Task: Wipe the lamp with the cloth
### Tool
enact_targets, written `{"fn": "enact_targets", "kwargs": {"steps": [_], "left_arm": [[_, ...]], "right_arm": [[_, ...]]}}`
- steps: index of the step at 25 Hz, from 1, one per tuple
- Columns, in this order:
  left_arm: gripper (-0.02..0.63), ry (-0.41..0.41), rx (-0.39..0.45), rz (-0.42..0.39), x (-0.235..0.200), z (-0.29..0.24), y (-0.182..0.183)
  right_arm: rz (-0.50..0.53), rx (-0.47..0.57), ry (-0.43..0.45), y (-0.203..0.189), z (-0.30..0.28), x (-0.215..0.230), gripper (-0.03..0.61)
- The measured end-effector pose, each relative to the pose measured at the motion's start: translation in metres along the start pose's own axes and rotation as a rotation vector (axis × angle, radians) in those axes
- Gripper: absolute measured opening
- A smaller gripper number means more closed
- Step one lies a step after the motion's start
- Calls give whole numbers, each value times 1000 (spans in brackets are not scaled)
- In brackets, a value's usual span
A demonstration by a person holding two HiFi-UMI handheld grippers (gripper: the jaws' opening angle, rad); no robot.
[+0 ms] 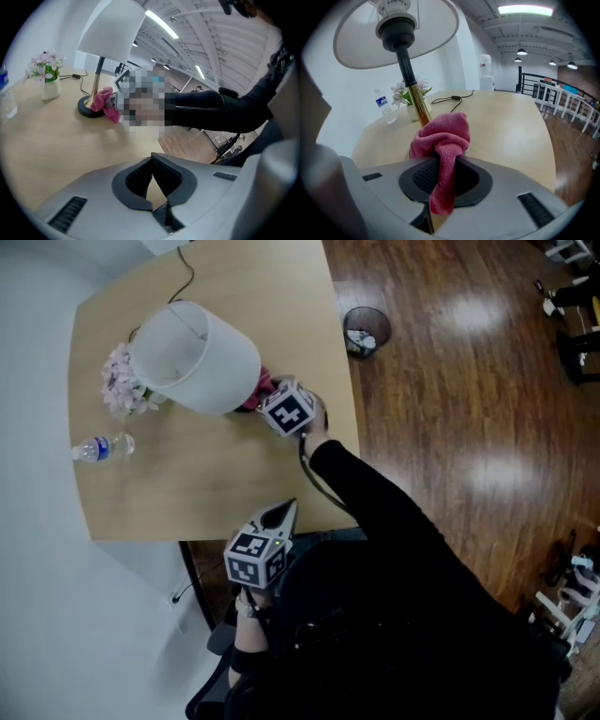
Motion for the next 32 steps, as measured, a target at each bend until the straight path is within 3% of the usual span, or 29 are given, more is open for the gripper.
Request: {"fn": "enact_targets", "kwargs": {"steps": [6,12,19,24,32], "left_arm": [[2,14,22,83,-6,-13,-6],[2,165,60,209,6,-35,11],[2,301,177,374,57,-87,59],[2,338,190,374,94,-103,84],[2,378,263,393,89,-81,85]], "right_arm": [[119,-41,20,6,2,1,66],[246,-26,135,6,12,13,66],[342,-52,264,7,13,31,66],[416,-127,329,6,8,34,66],[441,-119,294,31,-7,47,66]]}}
Point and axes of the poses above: the fingertips, and each gripper's own axes: z backward along the fingers, x to its right, y out of its top, the point moved 6 cm from there along z, backward along the fingers, and after that the axes turned 2 degrees about y, right-handed, at the moved point
